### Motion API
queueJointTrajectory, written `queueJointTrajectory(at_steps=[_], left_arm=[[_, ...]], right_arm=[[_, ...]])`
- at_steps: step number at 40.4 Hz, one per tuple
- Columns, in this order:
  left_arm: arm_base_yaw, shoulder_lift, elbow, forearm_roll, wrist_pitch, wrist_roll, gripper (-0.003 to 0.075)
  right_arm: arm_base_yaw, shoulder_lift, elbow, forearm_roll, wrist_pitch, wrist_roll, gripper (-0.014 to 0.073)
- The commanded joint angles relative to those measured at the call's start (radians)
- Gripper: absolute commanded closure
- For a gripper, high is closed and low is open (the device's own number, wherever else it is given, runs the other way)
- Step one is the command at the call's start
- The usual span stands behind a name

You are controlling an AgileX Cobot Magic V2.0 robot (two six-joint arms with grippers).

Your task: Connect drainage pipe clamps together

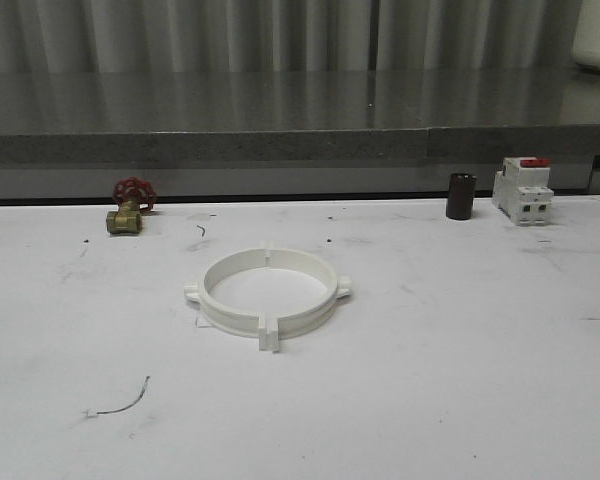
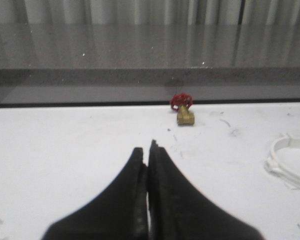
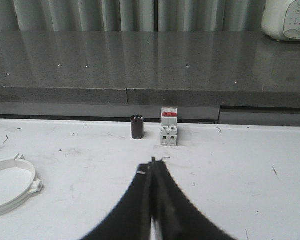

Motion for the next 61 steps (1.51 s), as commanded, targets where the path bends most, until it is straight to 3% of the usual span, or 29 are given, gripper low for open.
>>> queueJointTrajectory(at_steps=[1, 4, 49, 61], left_arm=[[0.015, -0.021, 0.010, -0.013, -0.114, 0.003, 0.0741], [0.015, -0.021, 0.044, -0.013, -0.165, 0.003, 0.0741], [0.015, -0.021, 0.043, -0.013, -0.164, 0.003, 0.0741], [0.015, -0.021, 0.043, -0.013, -0.164, 0.003, 0.0741]], right_arm=[[-0.004, 0.012, -0.025, -0.021, -0.081, -0.006, 0.0664], [-0.004, 0.012, -0.025, -0.021, -0.081, -0.006, 0.0664], [-0.008, 0.012, -0.002, -0.034, -0.097, -0.009, 0.0664], [-0.132, -0.021, 0.220, 0.233, -0.302, -0.301, 0.0664]])
